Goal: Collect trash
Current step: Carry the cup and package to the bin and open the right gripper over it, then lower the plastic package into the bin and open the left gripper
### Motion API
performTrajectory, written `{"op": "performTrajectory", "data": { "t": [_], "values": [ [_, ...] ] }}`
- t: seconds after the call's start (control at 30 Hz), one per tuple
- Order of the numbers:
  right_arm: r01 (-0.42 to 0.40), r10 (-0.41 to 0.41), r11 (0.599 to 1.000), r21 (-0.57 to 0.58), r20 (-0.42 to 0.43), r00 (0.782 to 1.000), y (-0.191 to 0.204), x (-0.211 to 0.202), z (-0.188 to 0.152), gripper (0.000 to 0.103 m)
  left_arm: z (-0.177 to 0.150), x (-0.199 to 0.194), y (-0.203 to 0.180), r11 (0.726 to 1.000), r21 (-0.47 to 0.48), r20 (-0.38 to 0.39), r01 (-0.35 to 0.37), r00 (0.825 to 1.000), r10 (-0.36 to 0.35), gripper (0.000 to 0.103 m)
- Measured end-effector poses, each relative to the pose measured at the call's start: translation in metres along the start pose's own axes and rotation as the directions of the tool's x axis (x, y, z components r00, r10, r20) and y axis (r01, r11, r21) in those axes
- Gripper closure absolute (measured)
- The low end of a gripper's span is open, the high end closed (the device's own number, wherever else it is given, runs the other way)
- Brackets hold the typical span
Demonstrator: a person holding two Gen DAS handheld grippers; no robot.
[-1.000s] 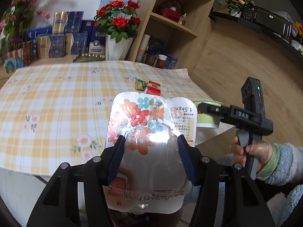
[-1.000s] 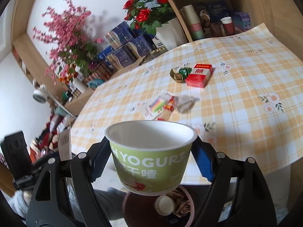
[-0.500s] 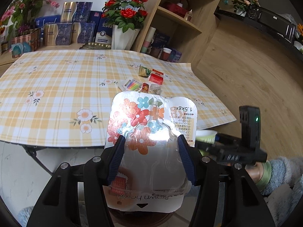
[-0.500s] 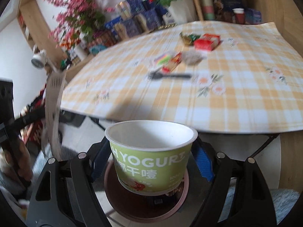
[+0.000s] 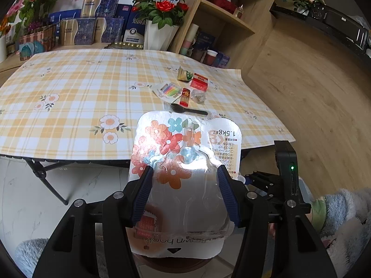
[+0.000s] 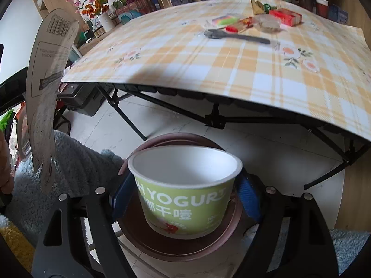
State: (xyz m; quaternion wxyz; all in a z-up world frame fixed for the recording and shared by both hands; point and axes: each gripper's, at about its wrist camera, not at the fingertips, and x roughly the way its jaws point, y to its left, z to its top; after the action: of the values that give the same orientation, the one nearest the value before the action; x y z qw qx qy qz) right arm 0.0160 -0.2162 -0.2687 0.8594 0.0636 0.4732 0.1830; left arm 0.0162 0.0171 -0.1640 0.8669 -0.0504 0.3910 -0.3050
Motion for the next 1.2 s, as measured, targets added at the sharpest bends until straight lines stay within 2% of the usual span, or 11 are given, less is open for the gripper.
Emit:
{"op": "performTrajectory", "data": {
  "t": [0.37,0.43,0.47,0.6,0.7,0.83,0.97,1.1,1.2],
  "values": [
    [-0.014,0.015,0.999,0.03,-0.017,1.0,-0.004,0.003,-0.003,0.022,-0.007,0.008,0.001,1.0,-0.004,-0.026,-0.01,1.0,0.01,0.048],
    [-0.02,0.021,0.999,0.04,-0.012,1.0,-0.005,0.001,-0.002,0.014,-0.009,0.009,0.001,1.0,-0.006,-0.03,-0.013,0.999,0.013,0.048],
    [-0.02,0.02,0.999,0.041,-0.002,1.0,-0.005,-0.001,-0.002,0.011,-0.009,0.009,0.001,1.0,-0.007,-0.032,-0.014,0.999,0.014,0.048],
    [-0.012,0.011,0.999,0.04,0.032,0.999,-0.005,-0.01,0.002,0.009,-0.011,0.011,0.001,1.0,-0.005,-0.036,-0.018,0.999,0.018,0.048],
    [0.02,-0.024,0.999,0.05,0.089,0.996,-0.008,-0.024,0.006,0.009,-0.013,0.012,0.0,1.0,0.0,-0.041,-0.021,0.999,0.021,0.048],
    [0.078,-0.09,0.994,0.075,0.181,0.979,-0.016,-0.045,0.012,0.008,-0.016,0.016,-0.002,1.0,0.015,-0.051,-0.028,0.998,0.028,0.048],
    [0.16,-0.181,0.982,0.099,0.266,0.947,-0.025,-0.064,0.017,0.006,-0.02,0.023,-0.005,0.999,0.03,-0.067,-0.031,0.997,0.033,0.048],
    [0.253,-0.275,0.961,0.109,0.302,0.913,-0.035,-0.071,0.013,0.006,-0.024,0.033,-0.008,0.997,0.065,-0.075,-0.03,0.997,0.035,0.048],
    [0.292,-0.324,0.945,0.148,0.297,0.898,-0.046,-0.073,0.005,0.006,-0.026,0.043,-0.009,0.996,0.087,-0.074,-0.018,0.997,0.024,0.048]
  ]
}}
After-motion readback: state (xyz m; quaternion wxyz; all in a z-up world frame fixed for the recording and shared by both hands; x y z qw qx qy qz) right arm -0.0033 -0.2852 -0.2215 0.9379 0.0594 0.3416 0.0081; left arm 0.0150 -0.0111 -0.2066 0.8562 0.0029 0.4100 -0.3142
